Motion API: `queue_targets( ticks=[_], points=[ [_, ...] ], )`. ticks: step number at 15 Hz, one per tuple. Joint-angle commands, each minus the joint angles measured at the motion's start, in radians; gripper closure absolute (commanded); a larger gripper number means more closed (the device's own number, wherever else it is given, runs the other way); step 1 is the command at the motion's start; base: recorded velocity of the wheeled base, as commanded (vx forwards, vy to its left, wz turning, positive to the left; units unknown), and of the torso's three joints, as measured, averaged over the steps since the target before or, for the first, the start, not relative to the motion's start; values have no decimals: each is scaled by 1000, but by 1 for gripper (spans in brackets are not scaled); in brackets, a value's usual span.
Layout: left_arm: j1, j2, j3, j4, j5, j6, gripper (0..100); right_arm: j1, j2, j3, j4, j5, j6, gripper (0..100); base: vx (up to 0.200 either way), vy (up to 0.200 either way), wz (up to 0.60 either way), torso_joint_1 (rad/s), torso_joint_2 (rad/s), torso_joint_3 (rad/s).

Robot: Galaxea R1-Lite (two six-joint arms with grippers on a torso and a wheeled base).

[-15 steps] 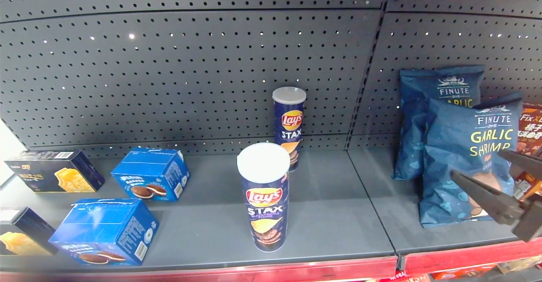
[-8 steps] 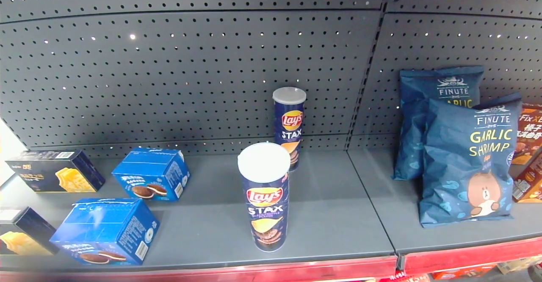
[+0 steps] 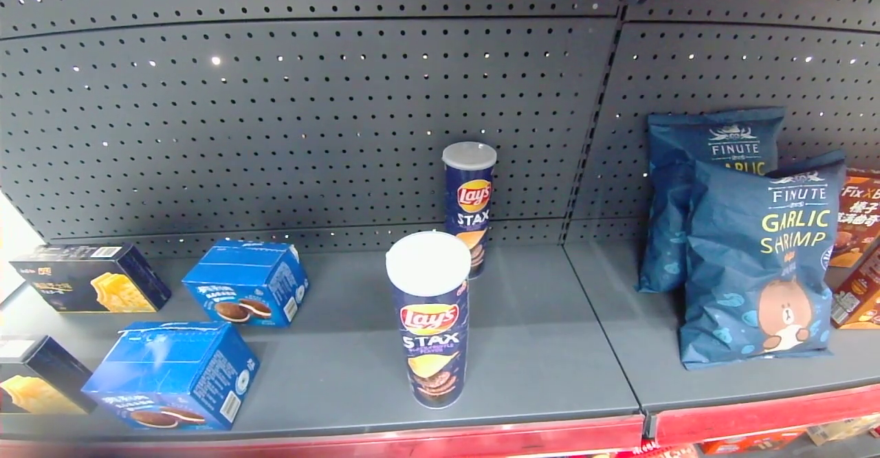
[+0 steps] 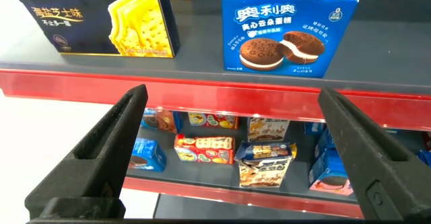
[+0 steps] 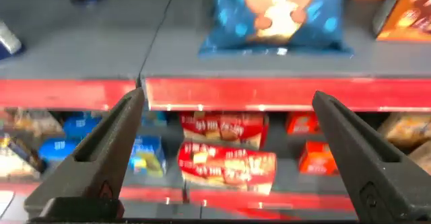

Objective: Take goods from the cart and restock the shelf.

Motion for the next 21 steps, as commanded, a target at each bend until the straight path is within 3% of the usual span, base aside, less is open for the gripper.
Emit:
queue_targets(
  ticks=[1,3,9,11,12,13,21],
  points=[
    [0,1,0,0,1,-1,0,-2,-37,4,-3,-58,7,0,0,0,0,0,0,0],
    [0,1,0,0,1,1,0,-2,-37,4,-3,-111,40,0,0,0,0,0,0,0],
    [2,1,0,0,1,1,0,-2,-37,-1,6,-1,19,0,0,0,0,0,0,0],
    [0,1,0,0,1,1,0,-3,-37,4,11,-39,-50,0,0,0,0,0,0,0],
    [0,1,0,0,1,1,0,-2,-37,4,57,-128,-52,0,0,0,0,0,0,0],
    [0,1,0,0,1,-1,0,-2,-37,2,65,-150,-27,0,0,0,0,0,0,0],
    [0,1,0,0,1,-1,0,-2,-37,4,60,-140,-29,0,0,0,0,0,0,0]
  ],
)
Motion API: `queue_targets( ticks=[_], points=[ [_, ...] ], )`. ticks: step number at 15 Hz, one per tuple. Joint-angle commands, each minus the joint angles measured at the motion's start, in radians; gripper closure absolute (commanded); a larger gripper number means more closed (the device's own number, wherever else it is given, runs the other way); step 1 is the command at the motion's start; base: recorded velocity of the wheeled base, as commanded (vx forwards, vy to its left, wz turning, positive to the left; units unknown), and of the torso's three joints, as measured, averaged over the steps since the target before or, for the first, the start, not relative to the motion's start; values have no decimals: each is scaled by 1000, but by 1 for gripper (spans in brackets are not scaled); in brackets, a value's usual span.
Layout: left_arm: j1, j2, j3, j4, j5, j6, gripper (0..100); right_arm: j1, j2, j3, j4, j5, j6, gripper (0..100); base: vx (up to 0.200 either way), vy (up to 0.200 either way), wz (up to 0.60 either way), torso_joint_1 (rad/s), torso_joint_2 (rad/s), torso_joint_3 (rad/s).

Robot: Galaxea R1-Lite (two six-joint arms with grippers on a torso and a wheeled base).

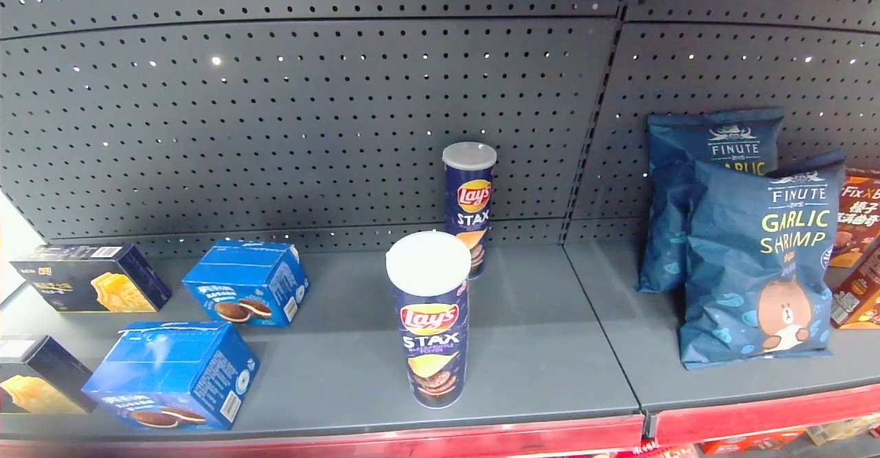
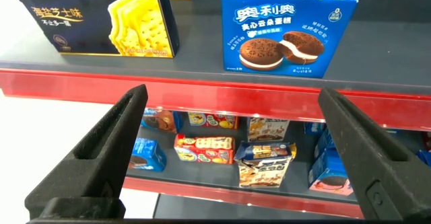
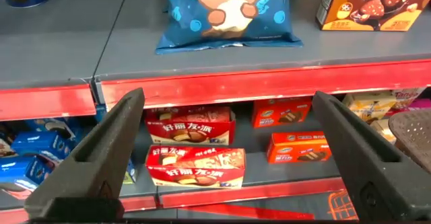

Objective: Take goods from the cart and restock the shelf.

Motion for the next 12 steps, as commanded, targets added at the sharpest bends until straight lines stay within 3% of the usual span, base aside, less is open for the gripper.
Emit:
queue_targets(
  ticks=[1,10,11,12],
  points=[
    [0,0,0,0,1,0,0,0,4,0,0,0,0,0,0,0,0,0,0,0],
    [2,0,0,0,-1,3,0,0,4,0,0,0,0,0,0,0,0,0,0,0],
    [0,0,0,-2,-9,17,0,0,4,0,-1,0,0,0,0,0,0,0,0,0],
    [-11,0,-2,-8,-16,84,0,0,4,0,-1,0,0,0,0,0,0,0,0,0]
  ],
)
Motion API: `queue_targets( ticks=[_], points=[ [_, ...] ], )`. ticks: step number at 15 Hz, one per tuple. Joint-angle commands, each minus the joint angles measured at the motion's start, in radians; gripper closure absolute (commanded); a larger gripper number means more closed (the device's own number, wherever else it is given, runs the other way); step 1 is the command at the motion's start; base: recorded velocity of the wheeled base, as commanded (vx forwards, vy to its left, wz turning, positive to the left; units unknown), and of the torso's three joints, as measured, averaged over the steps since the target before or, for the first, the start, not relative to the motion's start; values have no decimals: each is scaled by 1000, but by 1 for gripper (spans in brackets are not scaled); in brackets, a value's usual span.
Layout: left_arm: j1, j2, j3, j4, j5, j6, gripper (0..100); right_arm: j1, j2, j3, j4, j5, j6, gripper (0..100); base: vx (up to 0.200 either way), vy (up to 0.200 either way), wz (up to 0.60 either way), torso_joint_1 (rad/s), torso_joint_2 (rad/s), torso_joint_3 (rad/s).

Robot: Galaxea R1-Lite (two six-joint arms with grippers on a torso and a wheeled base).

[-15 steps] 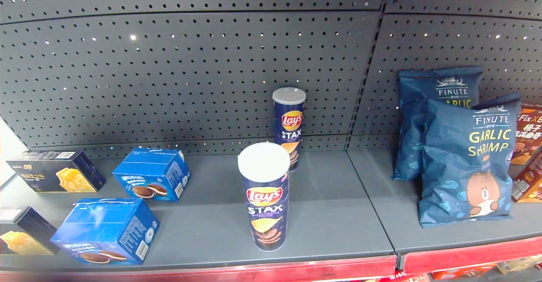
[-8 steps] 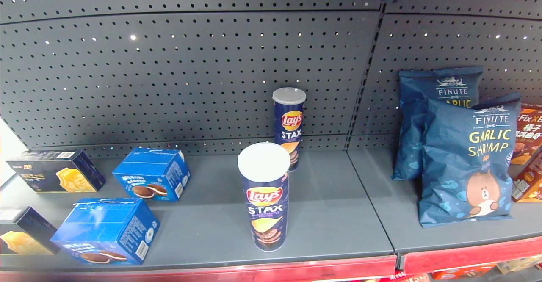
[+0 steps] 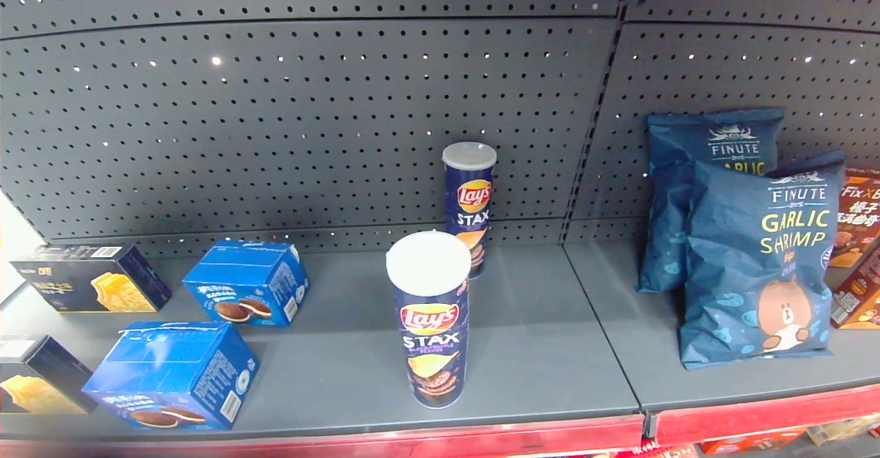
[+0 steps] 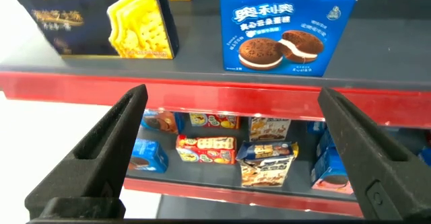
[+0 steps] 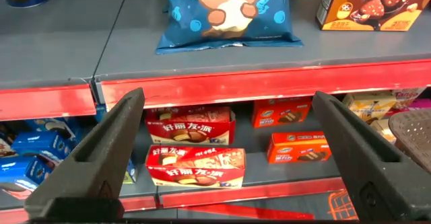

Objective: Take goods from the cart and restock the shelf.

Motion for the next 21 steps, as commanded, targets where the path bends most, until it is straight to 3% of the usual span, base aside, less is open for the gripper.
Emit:
queue_targets(
  ticks=[1,2,4,6,7,8,9,11,13,14,19,21],
  points=[
    [-55,53,-105,-69,-13,164,0,0,2,0,1,0,0,0,0,0,0,0,0,0],
    [-141,192,-211,-150,-41,230,0,0,2,0,1,0,0,0,0,0,0,0,0,0],
    [-268,398,-423,-157,-59,309,0,0,2,0,1,0,0,0,0,0,0,0,0,0],
    [-389,603,-596,-156,-87,382,0,0,2,0,1,0,0,0,0,0,0,0,0,0],
    [-451,700,-655,-154,-91,390,0,0,2,0,1,0,0,0,0,0,0,0,0,0],
    [-494,763,-673,-154,-90,375,0,0,2,0,-1,0,0,0,0,0,0,0,0,0],
    [-549,813,-670,-154,-87,321,0,0,2,0,1,0,0,0,0,0,0,0,0,0],
    [-676,889,-636,-164,-65,140,0,0,2,0,1,0,0,0,0,0,0,0,0,0],
    [-727,970,-624,-170,-13,3,0,0,2,0,1,0,0,0,0,0,0,0,0,0],
    [-730,1005,-622,-170,-10,-18,0,0,2,0,1,0,0,0,0,0,0,0,0,0],
    [-725,1157,-602,-187,2,-26,0,0,2,0,1,0,0,0,0,0,0,0,0,0],
    [-728,1238,-599,-251,13,-64,0,0,2,0,1,0,0,0,0,0,0,0,0,0]
  ],
)
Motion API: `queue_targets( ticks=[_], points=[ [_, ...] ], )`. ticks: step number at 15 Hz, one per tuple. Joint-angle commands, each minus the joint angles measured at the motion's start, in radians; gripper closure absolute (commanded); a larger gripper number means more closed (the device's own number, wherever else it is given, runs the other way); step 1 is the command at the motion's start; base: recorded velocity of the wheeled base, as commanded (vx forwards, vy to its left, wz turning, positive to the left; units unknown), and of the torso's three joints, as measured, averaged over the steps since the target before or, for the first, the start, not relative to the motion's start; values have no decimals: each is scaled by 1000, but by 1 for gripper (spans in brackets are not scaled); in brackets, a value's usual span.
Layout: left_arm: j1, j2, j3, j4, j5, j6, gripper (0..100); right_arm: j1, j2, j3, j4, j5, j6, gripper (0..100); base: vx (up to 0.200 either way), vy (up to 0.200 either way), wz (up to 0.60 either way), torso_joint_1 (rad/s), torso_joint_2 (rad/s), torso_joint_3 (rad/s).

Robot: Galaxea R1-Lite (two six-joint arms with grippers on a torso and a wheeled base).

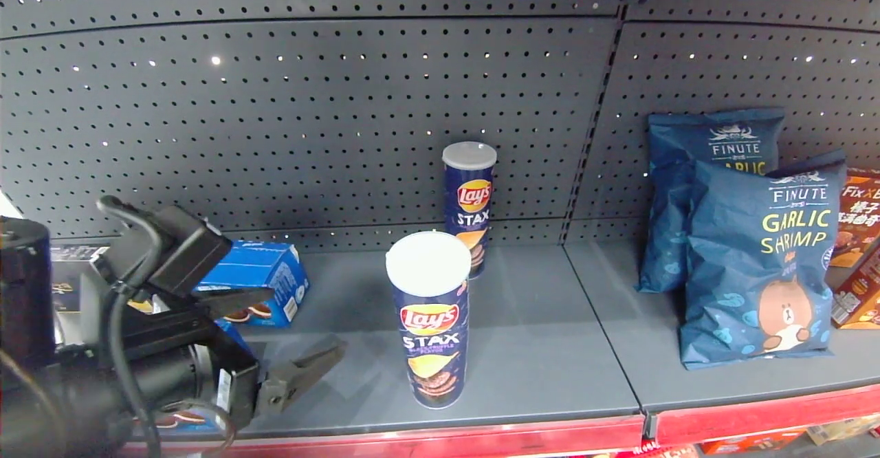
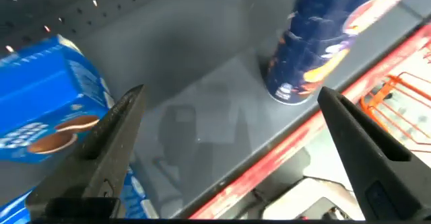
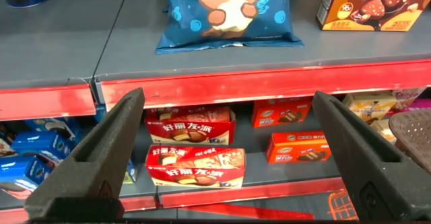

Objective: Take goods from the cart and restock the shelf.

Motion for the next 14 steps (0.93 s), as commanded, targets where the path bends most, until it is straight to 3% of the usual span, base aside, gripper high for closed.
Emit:
queue_targets(
  ticks=[1,5,14],
  points=[
    [-1,121,4,-46,3,-24,0,0,2,0,0,0,0,0,0,0,0,0,0,0],
    [-7,202,7,-72,40,-15,0,0,2,0,0,0,0,0,0,0,0,0,0,0],
    [-19,241,8,-78,45,-4,0,0,2,0,0,0,0,0,0,0,0,0,0,0]
  ],
)
